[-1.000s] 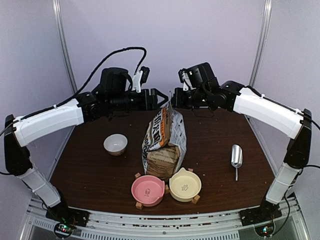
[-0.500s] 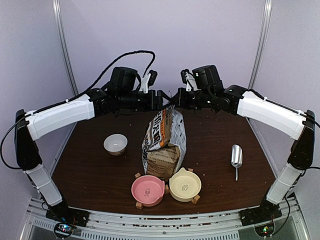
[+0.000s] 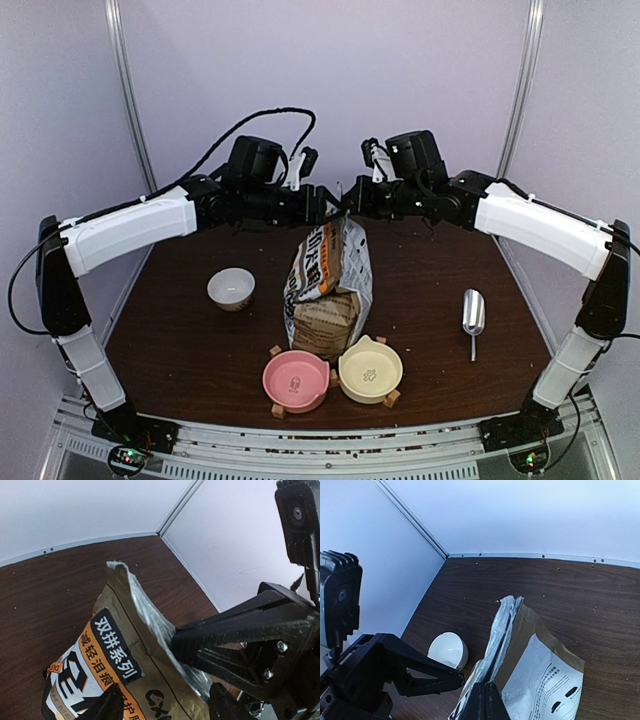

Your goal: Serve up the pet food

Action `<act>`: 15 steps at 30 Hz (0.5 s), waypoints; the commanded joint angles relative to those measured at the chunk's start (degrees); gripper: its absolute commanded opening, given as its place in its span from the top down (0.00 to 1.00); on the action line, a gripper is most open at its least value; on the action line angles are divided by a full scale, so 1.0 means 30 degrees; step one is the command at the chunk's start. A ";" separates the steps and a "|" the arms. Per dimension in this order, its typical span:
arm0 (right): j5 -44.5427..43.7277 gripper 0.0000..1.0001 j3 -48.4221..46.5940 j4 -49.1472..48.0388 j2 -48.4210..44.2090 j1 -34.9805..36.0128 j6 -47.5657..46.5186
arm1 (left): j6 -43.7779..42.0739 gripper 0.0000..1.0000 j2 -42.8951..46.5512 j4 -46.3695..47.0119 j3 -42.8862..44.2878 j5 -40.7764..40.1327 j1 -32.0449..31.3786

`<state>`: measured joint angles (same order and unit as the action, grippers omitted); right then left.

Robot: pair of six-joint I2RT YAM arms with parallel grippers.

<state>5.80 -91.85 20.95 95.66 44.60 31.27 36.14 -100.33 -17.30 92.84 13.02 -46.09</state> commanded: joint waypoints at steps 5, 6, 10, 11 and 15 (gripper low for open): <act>0.1084 1.00 0.0215 -0.0128 -0.1047 0.0086 -0.0442 | -0.0256 0.54 -0.0890 -0.0694 0.1184 -0.0722 0.0244; 0.1193 1.00 0.0216 -0.0128 -0.1015 0.0080 -0.0543 | -0.0239 0.55 -0.0983 -0.0684 0.1265 -0.0616 0.0270; 0.1473 1.00 0.0208 0.0036 -0.1019 0.0098 -0.0943 | -0.0139 0.56 -0.1223 -0.0386 0.1447 -0.0141 0.0325; 0.1465 1.00 0.0208 0.0134 -0.1053 0.0122 -0.1127 | -0.0136 0.56 -0.1288 -0.0360 0.1503 -0.0020 0.0332; 0.1580 1.00 0.0239 0.0373 -0.1103 0.0104 -0.1529 | -0.0012 0.49 -0.1475 0.0246 0.1495 0.1040 0.0391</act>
<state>7.01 -91.50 21.12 95.22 44.31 28.71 35.97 -102.98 -18.02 96.29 13.39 -45.50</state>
